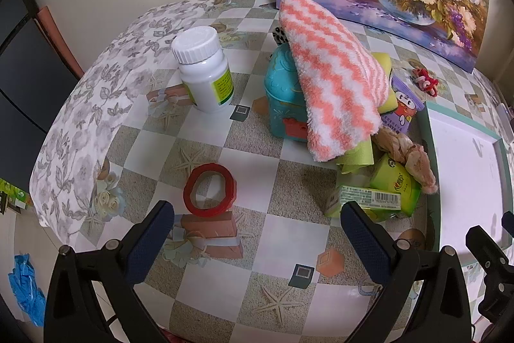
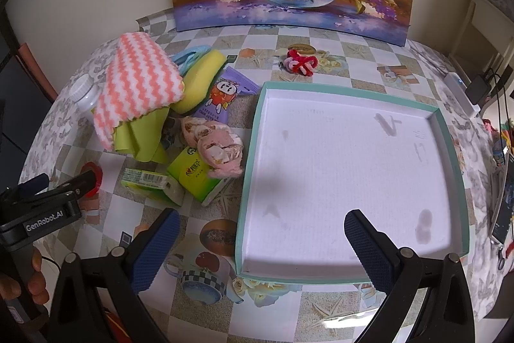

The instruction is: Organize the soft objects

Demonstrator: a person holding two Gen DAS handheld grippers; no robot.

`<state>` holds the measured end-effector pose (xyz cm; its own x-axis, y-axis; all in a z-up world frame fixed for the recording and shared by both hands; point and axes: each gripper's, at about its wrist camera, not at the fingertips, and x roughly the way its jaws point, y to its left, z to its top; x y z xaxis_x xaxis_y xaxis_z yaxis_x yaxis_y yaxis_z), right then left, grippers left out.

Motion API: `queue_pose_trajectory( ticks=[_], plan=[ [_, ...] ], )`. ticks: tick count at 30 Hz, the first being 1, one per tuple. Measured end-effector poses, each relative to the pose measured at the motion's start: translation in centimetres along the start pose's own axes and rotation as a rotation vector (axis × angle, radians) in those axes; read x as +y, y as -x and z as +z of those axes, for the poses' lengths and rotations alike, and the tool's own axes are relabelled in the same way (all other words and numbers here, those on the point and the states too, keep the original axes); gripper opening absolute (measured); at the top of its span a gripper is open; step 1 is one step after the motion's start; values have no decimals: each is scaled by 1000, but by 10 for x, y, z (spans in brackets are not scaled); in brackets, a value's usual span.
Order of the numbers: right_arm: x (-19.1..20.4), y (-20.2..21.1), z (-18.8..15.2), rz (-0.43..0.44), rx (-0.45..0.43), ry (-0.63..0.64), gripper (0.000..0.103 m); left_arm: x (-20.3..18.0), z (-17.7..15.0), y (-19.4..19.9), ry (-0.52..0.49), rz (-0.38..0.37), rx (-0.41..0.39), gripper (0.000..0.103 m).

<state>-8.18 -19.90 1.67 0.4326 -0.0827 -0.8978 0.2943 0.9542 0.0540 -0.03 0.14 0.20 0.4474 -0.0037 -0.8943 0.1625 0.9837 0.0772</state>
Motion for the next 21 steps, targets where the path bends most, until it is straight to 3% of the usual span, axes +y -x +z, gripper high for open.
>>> queue_pose_trajectory(
  ticks=[15, 17, 21],
  plan=[
    [0, -1, -1, -4, 5, 7, 103, 0, -1, -1, 2, -4, 1, 103],
    [-1, -2, -1, -4, 6, 8, 103, 2, -2, -5, 27, -53, 24, 103],
    [1, -2, 0, -6, 7, 9, 103, 2, -2, -5, 37, -73, 24, 103]
  ],
)
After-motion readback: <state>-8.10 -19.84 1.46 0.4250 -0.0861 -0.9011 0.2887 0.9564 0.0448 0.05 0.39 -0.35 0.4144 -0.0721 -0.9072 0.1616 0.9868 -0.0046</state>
